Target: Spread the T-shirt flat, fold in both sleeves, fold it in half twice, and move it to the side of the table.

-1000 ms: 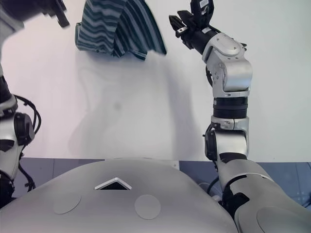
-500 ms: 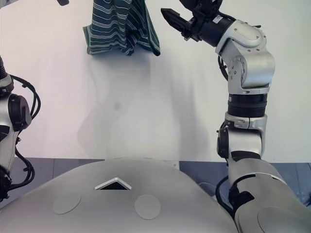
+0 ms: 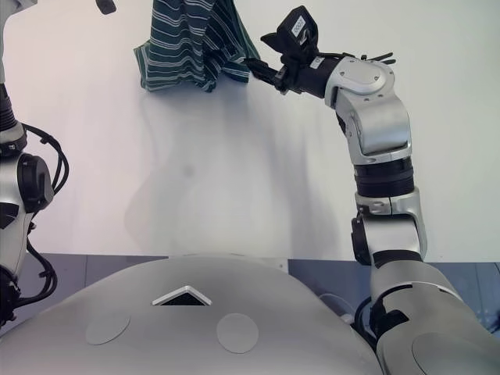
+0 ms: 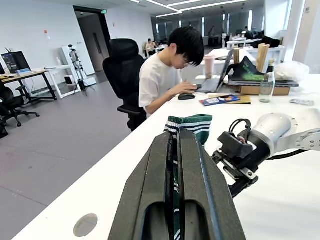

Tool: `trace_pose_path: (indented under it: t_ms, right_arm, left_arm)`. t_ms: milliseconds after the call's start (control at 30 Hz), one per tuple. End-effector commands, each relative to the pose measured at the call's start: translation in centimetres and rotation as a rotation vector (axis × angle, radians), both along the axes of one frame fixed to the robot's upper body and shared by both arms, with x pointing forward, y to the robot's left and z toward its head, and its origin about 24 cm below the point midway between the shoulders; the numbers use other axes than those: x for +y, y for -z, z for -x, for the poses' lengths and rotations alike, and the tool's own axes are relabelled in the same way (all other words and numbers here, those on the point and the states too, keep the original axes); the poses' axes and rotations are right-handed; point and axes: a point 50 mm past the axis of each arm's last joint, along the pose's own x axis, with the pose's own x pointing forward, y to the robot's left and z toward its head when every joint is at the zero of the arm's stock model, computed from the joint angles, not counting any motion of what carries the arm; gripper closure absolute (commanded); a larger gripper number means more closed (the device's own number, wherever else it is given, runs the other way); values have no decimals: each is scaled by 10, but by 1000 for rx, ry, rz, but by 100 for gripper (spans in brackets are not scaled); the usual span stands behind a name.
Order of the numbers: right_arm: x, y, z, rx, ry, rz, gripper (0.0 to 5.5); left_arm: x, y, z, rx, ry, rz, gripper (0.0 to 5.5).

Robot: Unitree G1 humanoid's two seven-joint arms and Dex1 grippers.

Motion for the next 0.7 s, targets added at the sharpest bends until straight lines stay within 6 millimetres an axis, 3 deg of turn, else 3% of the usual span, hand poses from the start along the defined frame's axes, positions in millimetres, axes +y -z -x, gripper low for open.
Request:
trace_pose_path:
  t_ms: [33, 333, 400, 467, 533, 600, 667, 700]
  right_arm:
    - [-4, -8, -8, -44, 34, -1, 379]
    - [-3, -2, -17, -94, 88, 64, 543]
    - [-2, -3, -19, -123, 96, 75, 547]
    - [-5, -23, -26, -194, 155, -14, 547]
    - [-13, -66, -34, -267, 196, -238, 547]
    - [-17, -108, -35, -325, 159, -400, 547]
    - [-15, -133, -32, -347, 103, -466, 547]
    - [-12, -141, -30, -353, 72, -477, 550]
  left_arm:
    - [2, 0, 0, -8, -14, 5, 550]
    - [0, -2, 5, 1, 13, 37, 550]
    - [1, -1, 5, 5, 8, 36, 550]
    - [5, 5, 6, 8, -3, 19, 550]
    - [9, 15, 8, 19, -19, 0, 550]
    - [13, 26, 10, 41, -37, -17, 550]
    - [14, 38, 11, 60, -56, -41, 550]
    - [13, 45, 11, 72, -63, -55, 521]
